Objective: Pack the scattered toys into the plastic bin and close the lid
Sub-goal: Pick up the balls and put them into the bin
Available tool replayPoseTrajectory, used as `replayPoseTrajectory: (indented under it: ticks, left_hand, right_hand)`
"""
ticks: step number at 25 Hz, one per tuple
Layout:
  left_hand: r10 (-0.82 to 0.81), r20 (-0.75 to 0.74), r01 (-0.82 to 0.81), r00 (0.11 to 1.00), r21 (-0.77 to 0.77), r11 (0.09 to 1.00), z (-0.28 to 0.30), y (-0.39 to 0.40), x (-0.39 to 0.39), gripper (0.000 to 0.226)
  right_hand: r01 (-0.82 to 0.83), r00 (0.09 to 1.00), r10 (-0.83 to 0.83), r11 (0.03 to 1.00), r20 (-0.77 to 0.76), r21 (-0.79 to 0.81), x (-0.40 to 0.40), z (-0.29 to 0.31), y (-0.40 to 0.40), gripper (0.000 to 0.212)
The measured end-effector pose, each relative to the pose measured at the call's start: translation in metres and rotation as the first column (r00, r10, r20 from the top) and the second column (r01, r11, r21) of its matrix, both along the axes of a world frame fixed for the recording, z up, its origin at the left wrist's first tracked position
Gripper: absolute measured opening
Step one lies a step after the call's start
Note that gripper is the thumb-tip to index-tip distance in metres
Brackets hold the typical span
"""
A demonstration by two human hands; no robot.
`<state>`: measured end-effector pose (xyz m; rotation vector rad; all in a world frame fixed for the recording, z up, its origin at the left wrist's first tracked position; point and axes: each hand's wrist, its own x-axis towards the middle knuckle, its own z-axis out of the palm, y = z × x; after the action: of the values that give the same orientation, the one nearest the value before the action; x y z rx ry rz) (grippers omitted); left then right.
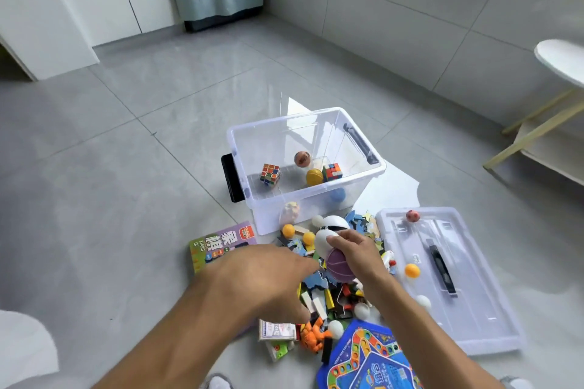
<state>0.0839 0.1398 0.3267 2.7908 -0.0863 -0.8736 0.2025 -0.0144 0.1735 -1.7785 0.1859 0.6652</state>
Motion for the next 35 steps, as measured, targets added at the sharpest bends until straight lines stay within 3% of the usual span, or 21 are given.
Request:
replayPoseTrajectory:
  ticks: [5,9,12,15,18,22,25,28,33,35]
  left_hand:
    - [0.01,0.192,-0.021,0.981,0.052,0.998,0.002,0.028,0.032,0.051]
    - [-0.003,0.122,0.004,0.992,-0.008,1.0,0.004,0.021,0.028,0.053]
    - [-0.05,0.102,0.055,0.994,-0.044,0.998,0.006,0.01,0.031,0.051]
    - [-0.078,0.119,0.082,0.99,-0.027,0.996,0.007,0.004,0.032,0.049]
    - [-0.08,0.083,0.082,0.993,-0.02,0.996,0.007,0.0,0.035,0.051]
    - [-0.071,0.01,0.071,0.997,-0.009,0.997,0.004,-0.005,0.044,0.058]
    - [-0.01,-0.011,0.009,1.0,-0.069,0.998,-0.018,-0.005,0.049,0.055]
    - [0.131,0.037,-0.123,0.991,-0.156,0.98,-0.066,-0.009,0.036,0.047]
    - [0.032,-0.184,-0.01,0.982,0.119,0.993,-0.163,-0.026,-0.004,0.044]
    - [0.153,-0.137,-0.145,0.979,0.07,0.987,-0.188,-0.036,0.0,0.041]
  right_hand:
    - [-0.001,0.998,0.001,1.0,0.067,-0.003,0.059,0.029,0.052,0.018]
    - [0.24,0.955,-0.182,0.939,-0.235,0.247,0.118,0.052,0.106,0.04]
    - [0.363,0.918,-0.314,0.91,-0.241,0.197,0.128,0.043,0.104,0.048]
    - [0.391,0.905,-0.341,0.902,-0.256,0.181,0.082,0.011,0.062,0.023]
    - [0.389,0.853,-0.282,0.904,-0.438,0.176,0.008,-0.023,0.009,0.024]
    - [0.547,0.741,-0.406,0.827,-0.535,0.13,-0.083,-0.05,-0.04,0.018]
    - [0.533,0.733,-0.423,0.844,-0.533,0.064,-0.127,-0.065,-0.066,0.018]
    - [0.413,0.797,-0.356,0.911,-0.489,0.011,-0.136,-0.069,-0.093,0.017]
    - [0.287,0.873,-0.267,0.958,-0.408,-0.014,-0.122,-0.084,-0.137,0.02]
    - [0.293,0.871,-0.284,0.955,-0.401,-0.04,-0.11,-0.091,-0.147,0.019]
